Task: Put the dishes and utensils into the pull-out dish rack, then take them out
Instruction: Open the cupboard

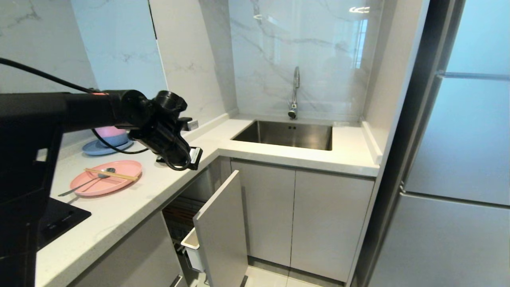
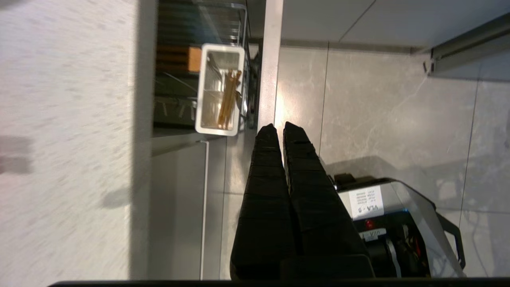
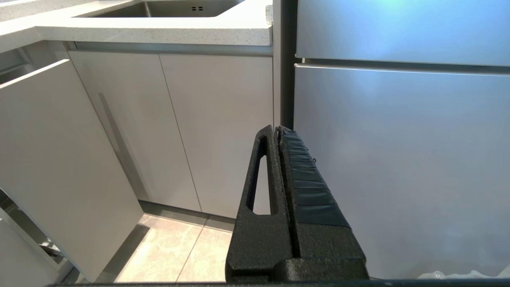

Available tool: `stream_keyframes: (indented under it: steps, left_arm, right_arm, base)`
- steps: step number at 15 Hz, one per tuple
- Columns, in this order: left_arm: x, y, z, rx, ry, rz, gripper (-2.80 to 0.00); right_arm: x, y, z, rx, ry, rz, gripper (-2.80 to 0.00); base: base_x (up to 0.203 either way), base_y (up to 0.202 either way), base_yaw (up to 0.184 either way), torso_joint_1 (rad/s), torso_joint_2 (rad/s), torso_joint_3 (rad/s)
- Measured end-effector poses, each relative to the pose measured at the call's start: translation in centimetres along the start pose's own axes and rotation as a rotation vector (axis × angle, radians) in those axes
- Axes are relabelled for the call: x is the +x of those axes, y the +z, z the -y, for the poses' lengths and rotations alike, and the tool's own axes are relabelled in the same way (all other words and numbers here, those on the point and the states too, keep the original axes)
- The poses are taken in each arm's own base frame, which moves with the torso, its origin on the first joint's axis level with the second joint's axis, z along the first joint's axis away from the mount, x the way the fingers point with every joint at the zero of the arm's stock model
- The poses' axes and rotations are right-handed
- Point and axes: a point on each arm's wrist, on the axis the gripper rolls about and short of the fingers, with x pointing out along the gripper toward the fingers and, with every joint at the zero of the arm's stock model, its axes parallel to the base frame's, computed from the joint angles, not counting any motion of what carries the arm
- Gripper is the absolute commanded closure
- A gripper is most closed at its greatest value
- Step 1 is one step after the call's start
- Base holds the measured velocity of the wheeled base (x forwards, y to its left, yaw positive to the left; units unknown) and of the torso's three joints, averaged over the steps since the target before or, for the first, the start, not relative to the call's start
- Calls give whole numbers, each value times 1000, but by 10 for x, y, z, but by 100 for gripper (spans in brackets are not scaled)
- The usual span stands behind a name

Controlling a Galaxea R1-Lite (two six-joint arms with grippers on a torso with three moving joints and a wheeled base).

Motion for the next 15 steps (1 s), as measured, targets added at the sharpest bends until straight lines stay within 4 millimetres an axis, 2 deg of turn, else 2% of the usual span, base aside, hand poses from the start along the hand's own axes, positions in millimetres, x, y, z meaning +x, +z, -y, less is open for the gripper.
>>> stream_keyframes:
  steps: [2,5,9,12,13,15]
  left_arm:
    - [35,1,0,-5,-2,-10,0]
    - [69,5,-3,-30,4,42,0]
    - [94,-2,-3,-35,3,-4,0]
    - [104,-5,1,-28,1,-20,0]
    - [109,-6,2,-27,2,-20,-280]
    - [118,-8,3,-24,2,-29,-280]
  right_arm:
    - [0,0,0,0,0,0,0]
    - [0,0,0,0,-1,0,0]
    - [0,0,0,0,0,0,0]
    - [0,0,0,0,0,0,0]
    - [0,0,0,0,0,0,0]
    - [0,0,0,0,0,0,0]
  base:
    - [0,0,0,0,0,0]
    - [0,0,0,0,0,0]
    - [0,0,0,0,0,0]
    - [0,0,0,0,0,0]
    - [0,0,0,0,0,0]
    - [0,0,0,0,0,0]
